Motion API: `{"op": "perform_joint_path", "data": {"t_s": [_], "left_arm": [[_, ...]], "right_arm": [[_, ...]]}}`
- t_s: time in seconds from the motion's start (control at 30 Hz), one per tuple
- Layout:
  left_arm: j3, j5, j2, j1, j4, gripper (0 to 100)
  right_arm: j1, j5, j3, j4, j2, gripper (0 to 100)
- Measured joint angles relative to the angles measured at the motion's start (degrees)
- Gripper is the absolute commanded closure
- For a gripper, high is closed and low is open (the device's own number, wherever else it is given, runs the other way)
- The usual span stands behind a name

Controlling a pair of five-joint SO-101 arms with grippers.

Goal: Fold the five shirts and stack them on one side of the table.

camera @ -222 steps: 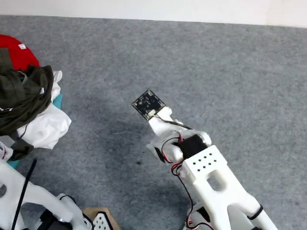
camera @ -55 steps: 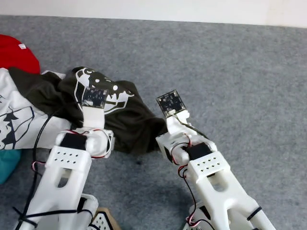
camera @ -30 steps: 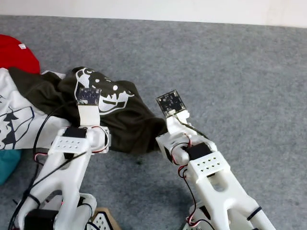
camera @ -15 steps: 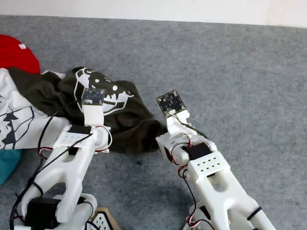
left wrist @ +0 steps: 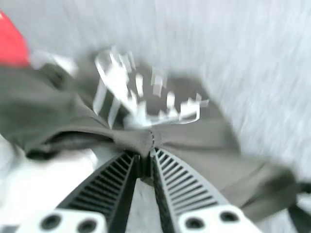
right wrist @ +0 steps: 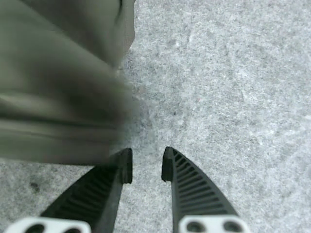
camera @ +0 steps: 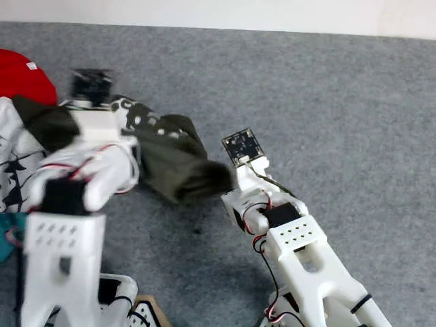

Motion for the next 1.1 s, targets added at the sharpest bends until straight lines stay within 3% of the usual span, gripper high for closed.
{"op": "perform_joint_path", "data": {"t_s": [0.4, 0.6, 0.73, 0.9, 1.1], "left_arm": [[-31.1, 0.1, 6.9, -15.1, 2.6, 99], [-33.7, 0.1, 7.8, -24.4, 4.2, 99], [-33.8, 0.1, 7.8, -30.6, 1.8, 99], [-33.8, 0.1, 7.8, -31.4, 0.0, 99], [-33.8, 0.1, 7.8, -31.4, 0.0, 99]], "right_arm": [[-2.9, 0.0, 0.0, -0.1, 0.0, 88.6], [-7.3, -0.3, 0.0, -4.4, 0.0, 88.3], [-7.8, -6.2, 0.0, -12.5, 0.2, 88.2], [-11.0, -11.7, -2.1, -25.2, 7.1, 88.2], [-13.5, -12.3, -15.7, -28.0, 28.6, 86.7]]}}
